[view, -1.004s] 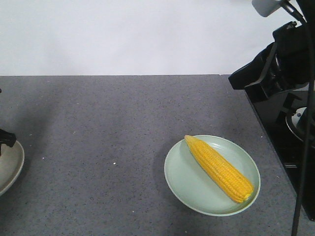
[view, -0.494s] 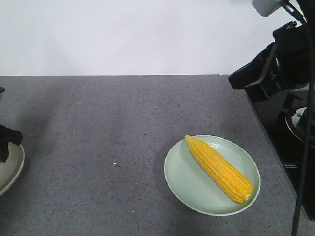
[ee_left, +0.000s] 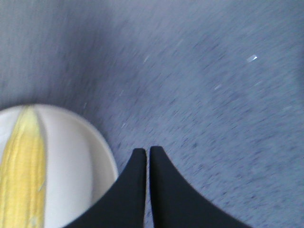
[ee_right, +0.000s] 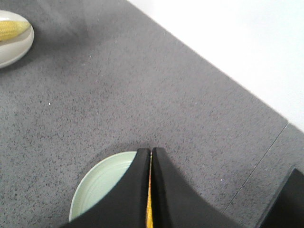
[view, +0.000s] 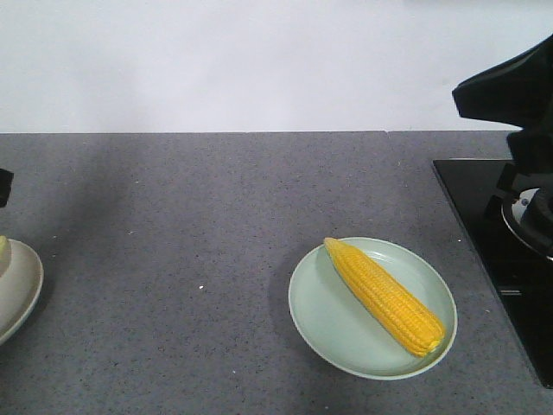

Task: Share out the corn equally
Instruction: 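Open the left gripper and raise it away from the beige plate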

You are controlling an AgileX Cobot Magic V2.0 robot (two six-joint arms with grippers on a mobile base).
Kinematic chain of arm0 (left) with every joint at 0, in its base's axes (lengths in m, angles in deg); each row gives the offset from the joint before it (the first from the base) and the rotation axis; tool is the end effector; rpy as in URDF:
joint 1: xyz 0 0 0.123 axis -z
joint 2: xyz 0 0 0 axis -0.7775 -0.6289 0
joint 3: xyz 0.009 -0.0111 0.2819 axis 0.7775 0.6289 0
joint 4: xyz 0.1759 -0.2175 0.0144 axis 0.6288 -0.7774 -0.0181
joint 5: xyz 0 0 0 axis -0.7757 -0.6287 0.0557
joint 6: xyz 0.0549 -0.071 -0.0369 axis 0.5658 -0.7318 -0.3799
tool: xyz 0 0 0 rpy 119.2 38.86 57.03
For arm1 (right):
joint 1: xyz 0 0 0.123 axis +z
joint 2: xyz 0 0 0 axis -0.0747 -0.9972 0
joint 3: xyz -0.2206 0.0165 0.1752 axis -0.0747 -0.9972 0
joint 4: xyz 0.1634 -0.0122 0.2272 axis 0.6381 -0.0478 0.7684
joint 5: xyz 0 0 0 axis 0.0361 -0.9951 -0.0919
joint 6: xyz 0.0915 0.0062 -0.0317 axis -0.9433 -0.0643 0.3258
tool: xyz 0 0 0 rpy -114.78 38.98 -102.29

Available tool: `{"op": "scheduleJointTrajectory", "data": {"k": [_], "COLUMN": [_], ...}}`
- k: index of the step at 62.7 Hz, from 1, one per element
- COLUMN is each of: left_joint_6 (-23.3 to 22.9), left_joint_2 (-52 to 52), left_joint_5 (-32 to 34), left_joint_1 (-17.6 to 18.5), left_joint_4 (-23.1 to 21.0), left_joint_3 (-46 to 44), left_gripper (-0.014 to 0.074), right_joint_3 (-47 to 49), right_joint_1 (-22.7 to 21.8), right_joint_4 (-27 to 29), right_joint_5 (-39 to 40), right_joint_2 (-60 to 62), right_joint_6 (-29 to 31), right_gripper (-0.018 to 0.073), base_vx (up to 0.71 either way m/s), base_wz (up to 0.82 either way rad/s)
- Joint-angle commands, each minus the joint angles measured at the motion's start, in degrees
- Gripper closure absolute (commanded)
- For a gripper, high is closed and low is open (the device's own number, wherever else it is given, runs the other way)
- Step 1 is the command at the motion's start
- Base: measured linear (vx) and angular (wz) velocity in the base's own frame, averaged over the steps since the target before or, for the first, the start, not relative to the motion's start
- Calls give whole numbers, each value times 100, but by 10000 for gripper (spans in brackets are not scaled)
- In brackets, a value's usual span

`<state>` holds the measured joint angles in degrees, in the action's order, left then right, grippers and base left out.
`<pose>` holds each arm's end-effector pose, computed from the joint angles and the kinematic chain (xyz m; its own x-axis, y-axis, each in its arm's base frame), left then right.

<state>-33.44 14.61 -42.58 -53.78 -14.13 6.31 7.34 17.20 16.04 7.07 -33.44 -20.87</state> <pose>0.2712 -0.0130 0.3769 -0.7953 0.1209 -0.5940 0.2393 0.9629 -0.1244 0.2181 0.0864 0.4696 -0.3570 -0.4279 -0.8304 -0.6701 0.7366 -0.0914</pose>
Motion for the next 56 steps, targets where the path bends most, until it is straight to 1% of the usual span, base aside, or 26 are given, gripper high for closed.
{"op": "scheduleJointTrajectory", "data": {"k": [1,5,11,18,26,32,34,41,46,51,56], "left_joint_6": [451,650,884,1388,1998,2415,2492,2536,2536,2536,2536], "left_joint_2": [559,837,1161,1597,2219,2708,2864,3232,3396,3497,3518], "left_joint_5": [465,591,653,714,1078,1584,1837,2581,2884,2980,2970], "left_joint_1": [12,12,12,12,12,12,12,12,12,12,12], "left_joint_4": [-642,-877,-1089,-1384,-1844,-2114,-2192,-2336,-2429,-2515,-2562], "left_joint_3": [-127,-127,-127,61,918,1904,2274,3297,3703,3929,3935], "left_gripper": [605,605,605,605,605,605,605,605,605,605,604], "right_joint_3": [-132,-523,-1393,-2630,-3937,-4729,-4949,-5403,-5544,-5576,-5576], "right_joint_1": [-36,-36,-36,-36,-36,-36,-36,-36,-36,-36,-36], "right_joint_4": [62,-11,-177,-386,-665,-919,-1022,-1356,-1519,-1530,-1518], "right_joint_5": [572,893,1436,2093,2766,3045,3099,3176,3186,3179,3177], "right_joint_2": [419,682,1178,1915,2712,3198,3357,3781,3963,4078,4121], "right_joint_6": [11,11,-50,-173,-489,-793,-893,-1045,-1045,-1045,-1045], "right_gripper": [564,564,564,564,564,564,564,564,564,564,564], "base_vx": [0,0,0,0,0,0,0,0,0,0,0], "base_wz": [0,0,0,0,0,0,0,0,0,0,0]}}
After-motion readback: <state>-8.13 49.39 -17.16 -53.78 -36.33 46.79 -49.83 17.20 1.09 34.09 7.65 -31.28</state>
